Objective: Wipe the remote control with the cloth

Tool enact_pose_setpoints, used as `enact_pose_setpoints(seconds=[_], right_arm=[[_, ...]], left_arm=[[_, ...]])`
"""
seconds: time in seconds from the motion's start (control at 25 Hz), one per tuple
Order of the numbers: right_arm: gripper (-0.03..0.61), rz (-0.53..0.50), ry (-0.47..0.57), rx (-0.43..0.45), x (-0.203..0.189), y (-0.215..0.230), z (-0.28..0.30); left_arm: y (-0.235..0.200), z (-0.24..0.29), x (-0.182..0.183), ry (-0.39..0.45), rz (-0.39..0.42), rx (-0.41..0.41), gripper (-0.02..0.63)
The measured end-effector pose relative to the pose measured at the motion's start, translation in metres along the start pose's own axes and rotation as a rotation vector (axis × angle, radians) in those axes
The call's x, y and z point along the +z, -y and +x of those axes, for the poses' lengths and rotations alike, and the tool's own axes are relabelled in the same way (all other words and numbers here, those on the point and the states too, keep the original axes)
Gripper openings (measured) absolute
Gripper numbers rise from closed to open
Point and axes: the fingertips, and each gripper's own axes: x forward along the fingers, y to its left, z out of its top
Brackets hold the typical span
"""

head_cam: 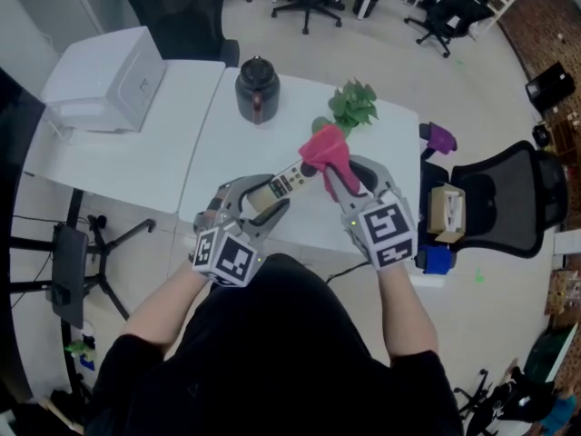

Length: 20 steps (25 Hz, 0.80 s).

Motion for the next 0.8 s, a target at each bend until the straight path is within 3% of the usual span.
enact_pose_setpoints(seconds=[0.04,0.12,0.2,0.32,0.36,0.44,0.52,0.6,0.8], right_arm=[[0.101,0.019,0.030,0.002,0.005,0.001,-0.003],[0.101,0.084,0.119,0.015,0.017,0.004,-0.013],[0.101,0.190,0.229,0.039,0.028,0.007,-0.025],[0.101,0.316,0.342,0.089,0.032,0.000,-0.033],[0.101,0.336,0.354,0.114,0.031,-0.008,-0.032],[0.101,0.357,0.357,0.183,0.029,-0.030,-0.027],[0.101,0.368,0.353,0.262,0.028,-0.054,-0.021],[0.101,0.366,0.349,0.322,0.028,-0.074,-0.017],[0.101,0.356,0.354,0.375,0.030,-0.089,-0.011]], left_arm=[[-0.003,0.001,0.001,0.020,-0.061,-0.007,0.212],[-0.015,0.001,0.005,0.091,-0.280,-0.036,0.212],[-0.029,-0.001,0.009,0.182,-0.603,-0.111,0.212],[-0.052,-0.005,0.011,0.394,-1.140,-0.269,0.212],[-0.060,-0.007,0.013,0.469,-1.293,-0.311,0.212],[-0.073,-0.012,0.019,0.612,-1.518,-0.385,0.212],[-0.079,-0.017,0.025,0.722,-1.646,-0.460,0.212],[-0.079,-0.019,0.029,0.779,-1.705,-0.518,0.212],[-0.067,-0.023,0.041,0.808,-1.712,-0.647,0.212]])
